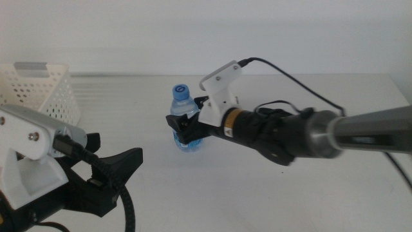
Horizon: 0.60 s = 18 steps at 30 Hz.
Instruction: Use arms to grab the bottles and put them into the dustbin to the left of the table.
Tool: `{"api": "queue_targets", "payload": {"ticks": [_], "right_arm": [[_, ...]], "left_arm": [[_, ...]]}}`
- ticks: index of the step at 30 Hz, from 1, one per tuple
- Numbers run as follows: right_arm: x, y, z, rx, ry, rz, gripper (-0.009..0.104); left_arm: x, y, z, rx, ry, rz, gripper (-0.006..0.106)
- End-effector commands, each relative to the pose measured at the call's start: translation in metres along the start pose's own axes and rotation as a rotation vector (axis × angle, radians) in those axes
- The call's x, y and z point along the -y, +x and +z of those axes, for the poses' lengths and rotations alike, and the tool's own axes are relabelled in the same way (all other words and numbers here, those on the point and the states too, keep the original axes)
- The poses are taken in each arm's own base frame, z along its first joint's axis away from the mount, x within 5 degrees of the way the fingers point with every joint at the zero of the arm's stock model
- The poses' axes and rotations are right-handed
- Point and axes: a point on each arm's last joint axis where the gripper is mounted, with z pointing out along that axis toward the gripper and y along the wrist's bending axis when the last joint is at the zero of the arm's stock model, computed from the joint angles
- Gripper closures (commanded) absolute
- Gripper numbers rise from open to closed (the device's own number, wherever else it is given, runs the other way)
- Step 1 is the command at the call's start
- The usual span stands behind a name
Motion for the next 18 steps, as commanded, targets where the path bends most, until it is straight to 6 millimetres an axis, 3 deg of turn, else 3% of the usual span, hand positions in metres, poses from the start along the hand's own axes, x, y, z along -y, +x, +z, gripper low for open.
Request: {"api": "queue_targets", "payload": {"ticks": [1,8,14,18], "right_arm": [[-0.010,-0.051,-0.035,0.170,-0.036,-0.038,0.012],[-0.022,-0.079,-0.108,0.213,-0.020,-0.052,0.016],[-0.030,-0.087,-0.163,0.154,0.026,-0.099,0.019],[-0.033,-0.089,-0.188,0.149,0.050,-0.102,0.020]], "left_arm": [[0.004,-0.017,-0.003,0.111,0.025,-0.015,0.024],[0.004,-0.017,-0.003,0.111,0.025,-0.015,0.024],[0.004,-0.017,-0.003,0.111,0.025,-0.015,0.024],[0.004,-0.017,-0.003,0.111,0.025,-0.015,0.024]]}}
